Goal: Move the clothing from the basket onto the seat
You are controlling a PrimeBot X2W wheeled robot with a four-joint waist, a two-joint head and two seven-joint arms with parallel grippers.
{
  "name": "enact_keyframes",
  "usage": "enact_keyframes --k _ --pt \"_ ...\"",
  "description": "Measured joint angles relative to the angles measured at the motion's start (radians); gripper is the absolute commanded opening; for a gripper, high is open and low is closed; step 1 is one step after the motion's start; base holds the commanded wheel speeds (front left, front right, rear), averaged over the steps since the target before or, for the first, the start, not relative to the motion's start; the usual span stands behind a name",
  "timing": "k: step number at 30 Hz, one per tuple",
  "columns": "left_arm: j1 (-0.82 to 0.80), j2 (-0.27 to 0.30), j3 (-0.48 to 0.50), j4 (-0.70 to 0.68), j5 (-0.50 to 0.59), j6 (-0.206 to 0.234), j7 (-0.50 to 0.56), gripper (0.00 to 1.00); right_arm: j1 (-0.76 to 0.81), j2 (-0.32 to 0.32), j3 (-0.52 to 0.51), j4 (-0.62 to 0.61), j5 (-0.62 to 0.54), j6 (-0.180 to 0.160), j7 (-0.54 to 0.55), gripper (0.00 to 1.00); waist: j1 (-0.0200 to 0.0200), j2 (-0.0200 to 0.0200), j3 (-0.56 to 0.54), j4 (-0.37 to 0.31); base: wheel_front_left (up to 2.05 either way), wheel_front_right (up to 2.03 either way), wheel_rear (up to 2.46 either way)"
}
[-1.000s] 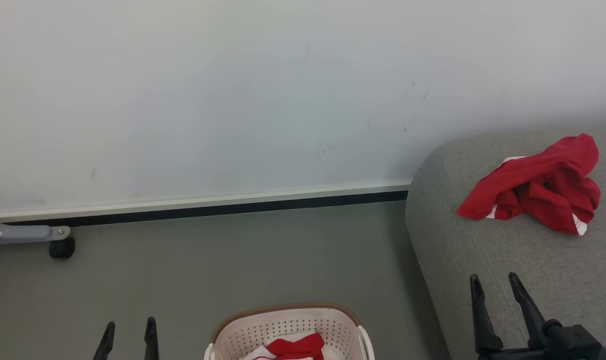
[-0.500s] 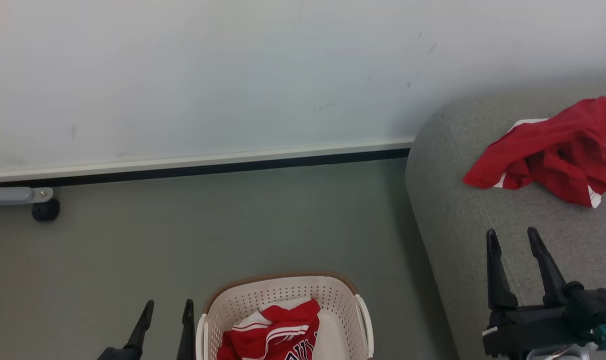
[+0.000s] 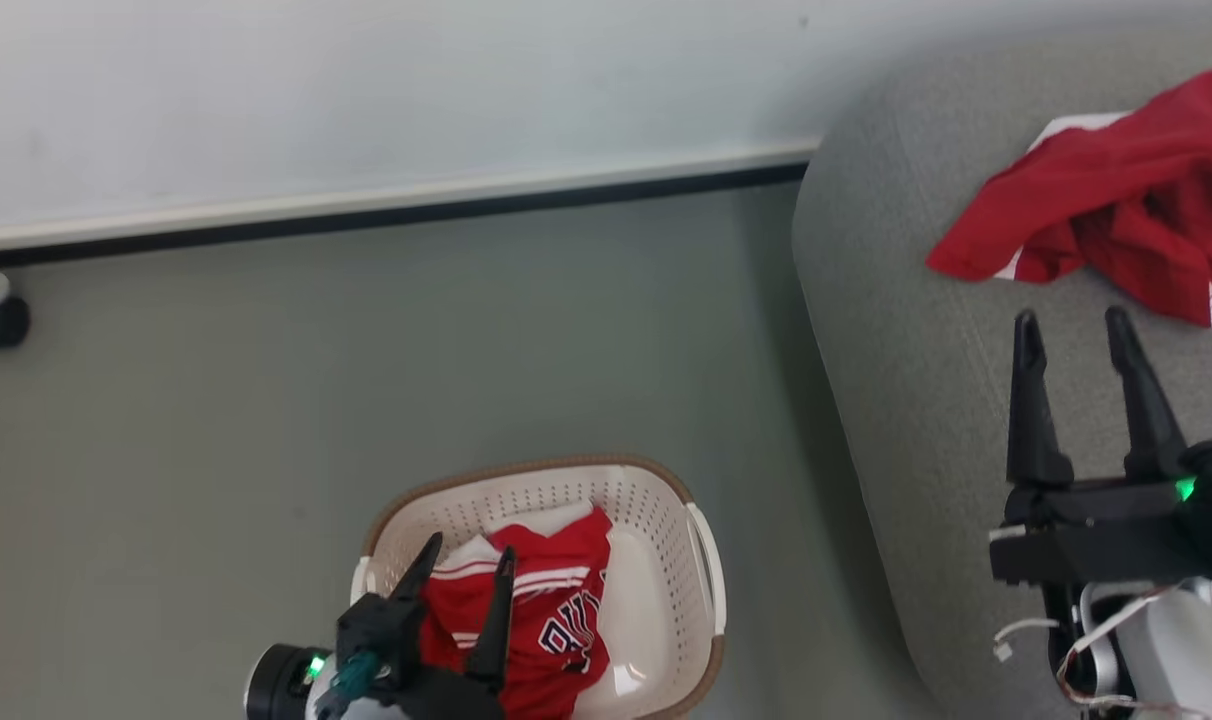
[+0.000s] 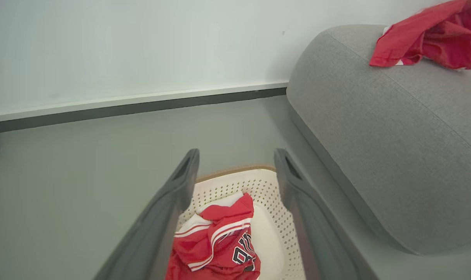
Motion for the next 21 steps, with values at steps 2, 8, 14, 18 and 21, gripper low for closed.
enact_keyframes --k 2,8,14,18,21 --pt "-0.027 -0.008 -0.007 0.033 0.009 0.000 0.010 1.00 -0.026 -0.001 -0.003 -0.006 0.000 0.000 0.000 1.00 0.0000 0.0000 0.026 -0.008 0.00 0.00 0.00" --pt "-0.108 -0.020 -0.035 0.125 0.018 -0.008 0.037 1.00 -0.109 -0.007 -0.008 -0.031 0.000 0.007 0.009 1.00 -0.0001 0.0000 0.104 -0.032 0.00 0.00 0.00" --pt "-0.175 -0.026 -0.067 0.206 0.041 -0.008 0.058 1.00 -0.189 -0.009 -0.021 -0.063 -0.003 0.007 0.010 1.00 -0.0001 -0.0001 0.182 -0.056 0.00 0.00 0.00" --pt "-0.231 -0.030 -0.072 0.259 0.046 -0.007 0.075 1.00 -0.241 -0.011 -0.026 -0.079 -0.003 0.007 0.014 1.00 -0.0001 -0.0001 0.235 -0.072 0.00 0.00 0.00" --pt "-0.272 -0.032 -0.072 0.293 0.052 0.000 0.085 1.00 -0.284 -0.011 -0.028 -0.091 -0.003 0.007 0.019 1.00 -0.0001 -0.0001 0.275 -0.083 0.00 0.00 0.00"
